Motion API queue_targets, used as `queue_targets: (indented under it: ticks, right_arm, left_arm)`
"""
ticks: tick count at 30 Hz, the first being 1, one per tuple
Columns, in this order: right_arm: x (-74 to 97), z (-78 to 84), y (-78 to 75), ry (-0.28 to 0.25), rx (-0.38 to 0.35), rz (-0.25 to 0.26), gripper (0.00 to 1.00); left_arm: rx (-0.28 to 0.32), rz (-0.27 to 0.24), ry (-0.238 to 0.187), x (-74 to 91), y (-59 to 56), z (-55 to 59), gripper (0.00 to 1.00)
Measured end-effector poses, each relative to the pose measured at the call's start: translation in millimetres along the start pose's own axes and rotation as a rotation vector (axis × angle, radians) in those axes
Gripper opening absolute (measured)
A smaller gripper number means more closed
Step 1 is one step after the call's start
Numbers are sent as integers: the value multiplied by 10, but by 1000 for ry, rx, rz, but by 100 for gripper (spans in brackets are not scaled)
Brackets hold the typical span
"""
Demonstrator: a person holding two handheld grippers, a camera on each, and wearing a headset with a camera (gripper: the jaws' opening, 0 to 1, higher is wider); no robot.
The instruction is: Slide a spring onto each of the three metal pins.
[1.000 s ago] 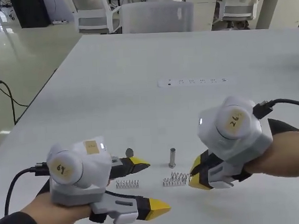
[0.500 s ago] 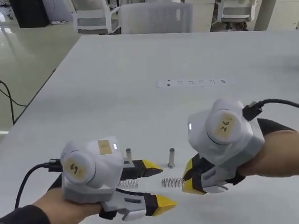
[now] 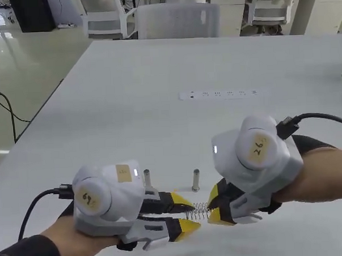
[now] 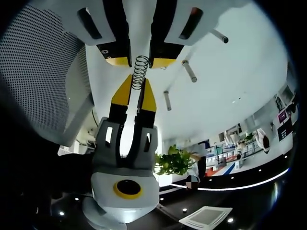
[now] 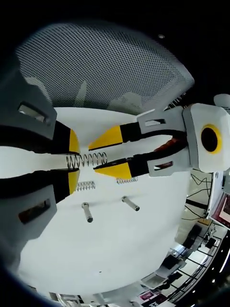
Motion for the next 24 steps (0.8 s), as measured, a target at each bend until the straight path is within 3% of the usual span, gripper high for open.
queue_targets:
  ticks: [14,24]
  right_arm:
    - [-11,30,48,-2,19,-28,13]
    - [-51,79,62,-7,-11,-49,14]
  left_arm:
    - [-36,31,12,-13,-50,12,7]
    - [-36,50,-15,5,-77,-40,7]
Point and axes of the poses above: the centre of the closed fingertips' face, and the gripper's own axes: x roughly backward along the fingers, y roughly to its left, z roughly out of its underside, the point moved 3 cm from there along x, roughly backward along the fingers, and after that the axes turned 5 degrees about z, right-handed, at the moved point
